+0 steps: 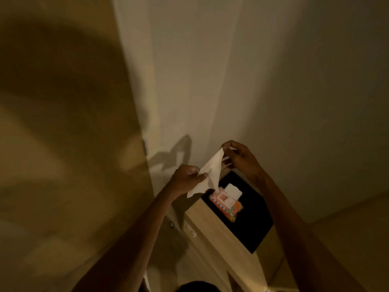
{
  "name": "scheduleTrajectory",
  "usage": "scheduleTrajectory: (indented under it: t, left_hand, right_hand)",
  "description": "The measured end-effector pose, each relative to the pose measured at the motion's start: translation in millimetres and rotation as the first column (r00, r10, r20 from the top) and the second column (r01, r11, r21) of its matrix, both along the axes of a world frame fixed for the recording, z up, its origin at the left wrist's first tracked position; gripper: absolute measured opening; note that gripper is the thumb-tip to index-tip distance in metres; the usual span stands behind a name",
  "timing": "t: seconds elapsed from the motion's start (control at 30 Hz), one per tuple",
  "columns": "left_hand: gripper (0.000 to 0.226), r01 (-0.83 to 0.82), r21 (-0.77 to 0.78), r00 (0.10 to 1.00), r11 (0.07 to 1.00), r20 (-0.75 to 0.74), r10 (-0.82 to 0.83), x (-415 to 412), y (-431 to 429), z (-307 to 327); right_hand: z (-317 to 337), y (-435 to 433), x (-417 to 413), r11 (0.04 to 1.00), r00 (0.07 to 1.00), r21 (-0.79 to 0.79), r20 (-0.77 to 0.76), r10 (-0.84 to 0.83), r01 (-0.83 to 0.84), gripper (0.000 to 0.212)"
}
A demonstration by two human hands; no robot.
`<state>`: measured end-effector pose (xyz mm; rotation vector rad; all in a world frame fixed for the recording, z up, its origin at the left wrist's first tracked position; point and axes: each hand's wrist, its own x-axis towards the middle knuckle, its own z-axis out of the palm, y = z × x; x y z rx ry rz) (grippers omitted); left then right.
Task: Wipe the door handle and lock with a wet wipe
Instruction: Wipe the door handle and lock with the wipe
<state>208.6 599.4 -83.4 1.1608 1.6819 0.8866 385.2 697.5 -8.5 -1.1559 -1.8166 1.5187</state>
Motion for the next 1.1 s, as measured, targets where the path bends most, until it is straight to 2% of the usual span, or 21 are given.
scheduleTrajectory:
  t: [0.1,0.23,0.33,0.4,0.5,0.7,0.87,0.97,1.1]
  left_hand:
    - [0.028,-0.134,-0.017,0.991,0.991,0.016,0.134,-29.5,-43.9,16.4]
    - [0.031,-0.295,-0.026,0.955,0.955,-0.004,0.295,-75.8,-108.5,37.4]
    - [0.023,-0.409,-0.029,0.912,0.912,-0.040,0.408,-111.0,-164.8,50.3]
    - [0.021,-0.456,-0.040,0.890,0.889,-0.011,0.456,-130.3,-204.5,56.5]
    - [0.024,-0.519,-0.070,0.854,0.852,0.008,0.521,-154.2,-266.7,63.9]
    - [0.032,-0.595,-0.079,0.790,0.799,0.125,0.601,-202.7,-404.2,68.8]
    - [0.022,-0.697,-0.045,0.688,0.716,0.240,0.685,-245.4,-502.3,73.3]
    - [0.034,-0.696,-0.055,0.687,0.716,0.240,0.686,-265.8,-544.5,76.8]
    - [0.028,-0.683,0.002,0.712,0.730,0.222,0.666,-286.9,-577.1,85.2]
  right_hand:
    - [-3.1,-20.2,-37.4,0.996,0.998,-0.082,-0.051,0.034,-0.038,0.020]
    - [-3.1,-61.6,-101.6,0.953,0.970,-0.195,-0.125,0.209,-0.231,0.010]
    - [-1.3,-99.0,-147.5,0.902,0.928,-0.231,-0.166,0.333,-0.365,0.029]
    - [1.4,-128.6,-174.4,0.876,0.899,-0.207,-0.144,0.414,-0.436,0.040]
    - [3.7,-179.5,-211.6,0.839,0.853,-0.154,-0.085,0.515,-0.522,0.045]
    - [16.5,-294.8,-284.4,0.755,0.755,-0.011,-0.022,0.655,-0.656,0.036]
    - [22.6,-383.4,-332.6,0.674,0.673,0.023,-0.032,0.739,-0.739,0.035]
    - [26.1,-421.2,-353.8,0.666,0.664,0.024,-0.067,0.745,-0.745,0.036]
    - [24.3,-449.3,-370.7,0.658,0.656,-0.027,-0.111,0.746,-0.753,0.028]
